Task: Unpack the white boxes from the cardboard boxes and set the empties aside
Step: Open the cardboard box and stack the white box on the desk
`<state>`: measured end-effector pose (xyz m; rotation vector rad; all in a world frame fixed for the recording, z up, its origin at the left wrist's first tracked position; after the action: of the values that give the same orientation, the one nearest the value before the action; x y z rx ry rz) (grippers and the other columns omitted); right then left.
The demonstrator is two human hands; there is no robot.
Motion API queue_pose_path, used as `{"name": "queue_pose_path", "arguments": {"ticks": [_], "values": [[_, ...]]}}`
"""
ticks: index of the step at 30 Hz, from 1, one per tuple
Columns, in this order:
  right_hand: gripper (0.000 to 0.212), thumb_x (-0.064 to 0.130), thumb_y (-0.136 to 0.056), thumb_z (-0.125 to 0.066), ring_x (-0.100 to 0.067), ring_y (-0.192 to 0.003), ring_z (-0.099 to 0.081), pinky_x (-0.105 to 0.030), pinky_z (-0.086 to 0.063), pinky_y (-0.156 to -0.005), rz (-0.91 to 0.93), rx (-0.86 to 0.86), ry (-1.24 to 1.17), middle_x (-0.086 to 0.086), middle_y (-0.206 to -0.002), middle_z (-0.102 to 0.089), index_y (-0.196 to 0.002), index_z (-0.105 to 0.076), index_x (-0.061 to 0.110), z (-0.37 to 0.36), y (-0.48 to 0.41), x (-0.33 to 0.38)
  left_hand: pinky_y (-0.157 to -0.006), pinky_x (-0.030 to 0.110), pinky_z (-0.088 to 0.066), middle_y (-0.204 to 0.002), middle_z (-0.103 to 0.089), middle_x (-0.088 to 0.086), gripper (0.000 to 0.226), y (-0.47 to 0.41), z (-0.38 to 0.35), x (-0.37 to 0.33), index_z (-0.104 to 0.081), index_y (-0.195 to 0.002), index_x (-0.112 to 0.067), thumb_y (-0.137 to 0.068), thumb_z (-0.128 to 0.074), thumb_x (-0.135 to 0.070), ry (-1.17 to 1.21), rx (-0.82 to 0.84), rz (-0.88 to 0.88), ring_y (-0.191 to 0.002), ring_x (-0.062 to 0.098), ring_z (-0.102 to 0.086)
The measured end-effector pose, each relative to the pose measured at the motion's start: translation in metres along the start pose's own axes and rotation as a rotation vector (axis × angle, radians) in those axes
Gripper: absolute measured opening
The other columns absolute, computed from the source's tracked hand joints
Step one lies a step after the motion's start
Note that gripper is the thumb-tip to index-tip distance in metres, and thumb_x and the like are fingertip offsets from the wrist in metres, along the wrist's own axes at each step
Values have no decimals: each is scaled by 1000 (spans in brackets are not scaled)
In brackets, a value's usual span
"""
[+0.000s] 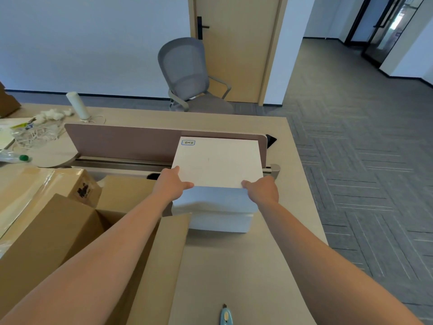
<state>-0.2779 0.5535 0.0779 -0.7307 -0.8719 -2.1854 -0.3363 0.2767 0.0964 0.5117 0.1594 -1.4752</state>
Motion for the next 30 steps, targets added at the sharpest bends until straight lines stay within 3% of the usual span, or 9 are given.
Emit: {"name": "queue_pose_path", "arguments": {"ticks": [4, 8, 15, 20, 26, 28, 30], "values": [[57, 38, -87, -71, -23, -67, -57, -30, -41, -58, 5, 1, 11, -6, -81, -60, -122, -48, -1, -2, 2, 2, -61, 29, -48, -126, -55, 13, 68, 2, 2, 1, -43, -141, -8, -88, -70, -42, 1, -5, -11, -81, 22, -60], [56, 40, -86, -71, -18, -56, -50, -27, -33, -48, 11, 4, 28, -2, -67, -53, -121, -54, -1, -5, 2, 2, -65, 27, -47, -132, -53, 13, 72, 4, 3, 4, -40, -145, -10, -89, -69, -43, -9, -12, -3, -85, 21, -58], [44, 40, -85, -71, -18, -51, -49, -27, -33, -48, 20, 24, 52, -1, -60, -51, -108, -57, 4, -6, 3, -1, -69, 30, -51, -135, -50, 14, 70, 7, 4, 5, -40, -144, -8, -89, -69, -41, -7, -3, 4, -86, 22, -58], [54, 43, -85, -70, -17, -56, -54, -27, -35, -49, 17, 21, 57, -1, -67, -59, -116, -58, 0, -6, 7, -2, -67, 27, -45, -140, -47, 15, 73, 10, 6, 7, -35, -148, -10, -90, -68, -42, -7, 7, -1, -89, 22, -57], [59, 46, -85, -68, -21, -59, -58, -27, -37, -51, 0, 22, 76, -3, -70, -61, -120, -57, 0, -6, 15, -1, -68, 29, -49, -135, -48, 15, 71, 14, 5, 9, -36, -147, -12, -90, -67, -42, 67, 24, 9, -91, 24, -60], [61, 50, -89, -63, -24, -72, -63, -30, -43, -59, 1, 7, 112, -6, -85, -65, -124, -54, 0, -3, 23, 0, -76, 34, -52, -135, -44, 15, 70, 17, 10, 6, -38, -147, -13, -90, -66, -41, 131, -30, -5, -99, 28, -59], [59, 49, -93, -57, -30, -100, -60, -35, -43, -74, 32, -86, 182, -12, -115, -58, -128, -48, 2, 2, 36, 5, -85, 39, -52, -138, -39, 14, 63, 22, 17, 1, -41, -146, -14, -92, -63, -39, 195, -108, -38, -106, 29, -57]]}}
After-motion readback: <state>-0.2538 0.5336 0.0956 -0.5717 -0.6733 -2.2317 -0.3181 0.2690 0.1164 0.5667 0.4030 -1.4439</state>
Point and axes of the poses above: each hand's wrist, its own y-axis away from the middle knuckle, its own z-axis out of the back of the hand, x = y × z, the point moved 5 cm from there along -y, towards the middle knuckle
